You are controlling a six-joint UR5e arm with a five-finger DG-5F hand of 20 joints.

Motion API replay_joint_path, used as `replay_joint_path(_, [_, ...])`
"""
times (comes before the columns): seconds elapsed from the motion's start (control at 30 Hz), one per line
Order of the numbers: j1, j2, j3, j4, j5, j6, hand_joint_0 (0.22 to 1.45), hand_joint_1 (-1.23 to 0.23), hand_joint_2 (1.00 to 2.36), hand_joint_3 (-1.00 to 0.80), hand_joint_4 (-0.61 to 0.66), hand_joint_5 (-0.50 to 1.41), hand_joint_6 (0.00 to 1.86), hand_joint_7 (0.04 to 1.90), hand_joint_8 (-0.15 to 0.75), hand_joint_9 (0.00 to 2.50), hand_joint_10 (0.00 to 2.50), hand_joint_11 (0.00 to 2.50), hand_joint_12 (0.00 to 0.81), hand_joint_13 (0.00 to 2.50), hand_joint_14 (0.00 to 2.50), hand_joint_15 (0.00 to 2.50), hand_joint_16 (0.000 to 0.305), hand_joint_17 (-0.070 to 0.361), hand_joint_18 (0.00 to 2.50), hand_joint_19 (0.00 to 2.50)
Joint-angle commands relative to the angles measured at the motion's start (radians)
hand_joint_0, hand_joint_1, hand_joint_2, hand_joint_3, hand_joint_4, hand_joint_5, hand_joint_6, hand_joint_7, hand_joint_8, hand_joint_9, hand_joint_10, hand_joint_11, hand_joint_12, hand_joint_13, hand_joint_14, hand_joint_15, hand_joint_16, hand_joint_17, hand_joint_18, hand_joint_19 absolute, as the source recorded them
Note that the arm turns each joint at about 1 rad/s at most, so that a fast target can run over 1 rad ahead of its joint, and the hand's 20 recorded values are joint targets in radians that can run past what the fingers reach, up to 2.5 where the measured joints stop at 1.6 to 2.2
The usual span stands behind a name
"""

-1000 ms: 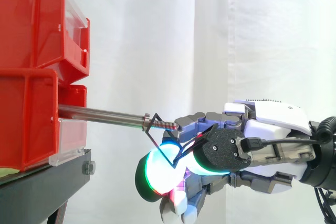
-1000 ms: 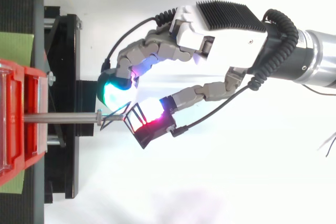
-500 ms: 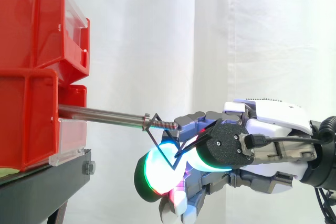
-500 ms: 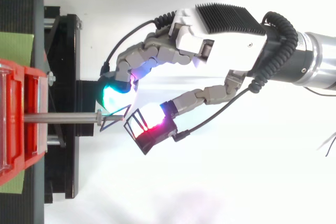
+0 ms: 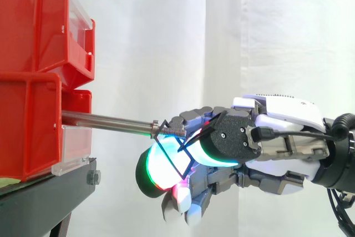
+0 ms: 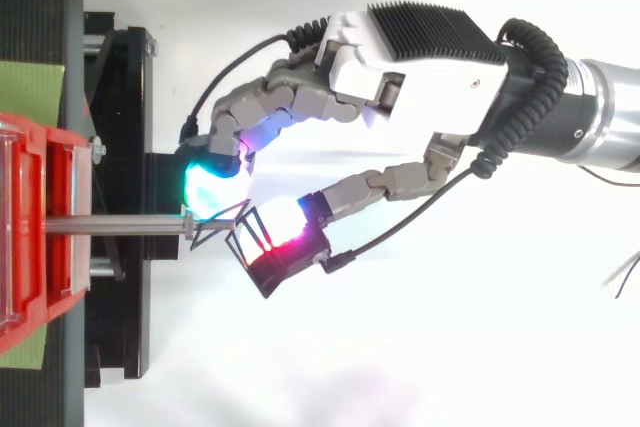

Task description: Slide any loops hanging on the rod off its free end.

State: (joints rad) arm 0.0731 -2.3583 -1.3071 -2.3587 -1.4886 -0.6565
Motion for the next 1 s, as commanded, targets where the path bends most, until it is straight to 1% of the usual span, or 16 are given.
replay_joint_path(0.0, [0.002, 0.001, 0.003, -0.004, 0.002, 0.000, 0.52, -0.67, 1.01, -0.35, 0.15, -0.09, 0.78, 0.91, 0.284, 0.89, 0.03, 0.79, 0.350, 0.78, 0.02, 0.60, 0.050, 0.112, 0.73, 0.65])
replay_joint_path(0.1, [0.004, 0.001, 0.005, -0.004, 0.002, 0.000, 0.53, -0.69, 1.01, -0.32, 0.15, -0.09, 0.80, 0.91, 0.283, 0.90, 0.03, 0.79, 0.346, 0.78, 0.02, 0.59, 0.049, 0.110, 0.73, 0.64])
replay_joint_path(0.23, [0.004, -0.001, 0.003, -0.001, 0.002, 0.000, 0.54, -0.71, 1.01, -0.26, 0.11, -0.10, 0.83, 0.95, 0.283, 0.91, 0.03, 0.81, 0.342, 0.78, 0.02, 0.60, 0.048, 0.108, 0.73, 0.65])
replay_joint_path(0.27, [0.004, 0.001, 0.005, -0.001, 0.002, 0.000, 0.55, -0.72, 1.01, -0.23, 0.12, -0.10, 0.84, 0.93, 0.300, 0.92, 0.03, 0.79, 0.358, 0.80, 0.02, 0.59, 0.052, 0.117, 0.77, 0.62])
replay_joint_path(0.43, [0.005, -0.001, 0.005, -0.004, 0.001, 0.000, 0.56, -0.75, 1.01, -0.18, 0.13, -0.10, 0.86, 0.91, 0.313, 0.93, 0.03, 0.80, 0.375, 0.82, 0.02, 0.57, 0.055, 0.124, 0.80, 0.60])
replay_joint_path(0.63, [0.004, -0.001, 0.005, -0.004, 0.001, 0.000, 0.56, -0.76, 1.01, -0.17, 0.12, -0.10, 0.87, 0.88, 0.321, 0.94, 0.03, 0.78, 0.381, 0.83, 0.02, 0.57, 0.056, 0.127, 0.81, 0.58])
replay_joint_path(0.83, [0.002, -0.001, 0.005, -0.005, -0.001, 0.000, 0.57, -0.77, 1.01, -0.15, 0.08, -0.11, 0.89, 0.86, 0.325, 0.93, 0.02, 0.79, 0.384, 0.83, 0.02, 0.57, 0.057, 0.128, 0.81, 0.58])
replay_joint_path(0.9, [0.001, -0.001, 0.005, -0.008, -0.001, 0.002, 0.57, -0.77, 1.01, -0.15, 0.07, -0.11, 0.89, 0.85, 0.323, 0.93, 0.03, 0.79, 0.380, 0.83, 0.02, 0.57, 0.057, 0.127, 0.81, 0.58])
replay_joint_path(0.97, [0.001, 0.001, 0.005, -0.028, -0.001, 0.008, 0.58, -0.78, 1.01, -0.14, 0.04, -0.11, 0.90, 0.86, 0.317, 0.92, 0.03, 0.79, 0.370, 0.82, 0.02, 0.57, 0.055, 0.123, 0.80, 0.58])
